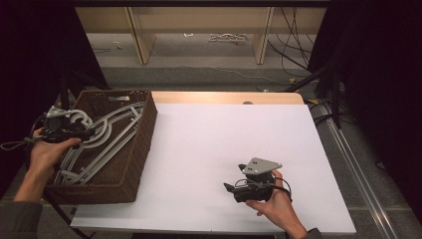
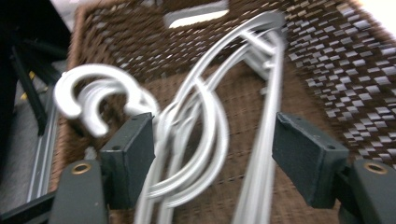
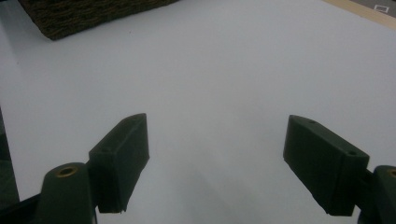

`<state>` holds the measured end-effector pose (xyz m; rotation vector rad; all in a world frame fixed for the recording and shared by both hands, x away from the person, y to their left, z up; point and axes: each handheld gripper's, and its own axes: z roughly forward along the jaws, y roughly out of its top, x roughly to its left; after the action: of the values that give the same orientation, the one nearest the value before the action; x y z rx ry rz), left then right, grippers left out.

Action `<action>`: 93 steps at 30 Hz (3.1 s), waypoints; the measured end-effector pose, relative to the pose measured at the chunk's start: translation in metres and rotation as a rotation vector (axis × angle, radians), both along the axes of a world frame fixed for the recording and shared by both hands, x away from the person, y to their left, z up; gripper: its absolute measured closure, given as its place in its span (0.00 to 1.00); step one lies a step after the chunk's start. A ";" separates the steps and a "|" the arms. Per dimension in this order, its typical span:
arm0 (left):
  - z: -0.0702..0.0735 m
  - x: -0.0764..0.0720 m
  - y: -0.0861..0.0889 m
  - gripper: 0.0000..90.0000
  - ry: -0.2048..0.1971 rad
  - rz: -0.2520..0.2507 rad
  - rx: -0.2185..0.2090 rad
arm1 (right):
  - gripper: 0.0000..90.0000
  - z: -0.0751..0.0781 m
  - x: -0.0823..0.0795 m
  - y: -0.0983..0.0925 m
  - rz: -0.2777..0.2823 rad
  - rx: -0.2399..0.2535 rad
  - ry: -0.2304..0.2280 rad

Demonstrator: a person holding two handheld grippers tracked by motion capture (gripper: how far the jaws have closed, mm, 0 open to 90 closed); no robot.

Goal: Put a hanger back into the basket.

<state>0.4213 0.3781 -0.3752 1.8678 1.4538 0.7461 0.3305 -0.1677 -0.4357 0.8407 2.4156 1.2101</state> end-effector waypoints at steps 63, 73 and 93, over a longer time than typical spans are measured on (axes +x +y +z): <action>-0.039 -0.145 -0.205 0.26 -0.272 -0.471 -0.084 | 0.24 0.002 -0.003 0.003 -0.026 0.094 -0.047; -0.053 -0.151 -0.217 0.26 -0.294 -0.480 -0.058 | 0.23 0.004 -0.005 0.000 -0.024 0.124 -0.059; -0.058 -0.149 -0.216 0.24 -0.337 -0.481 -0.167 | 0.22 0.006 -0.025 -0.018 -0.120 0.239 -0.080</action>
<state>0.2728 0.1617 -0.4335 1.7604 0.7881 0.6383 0.3053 -0.1853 -0.4297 0.9698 2.1532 1.4741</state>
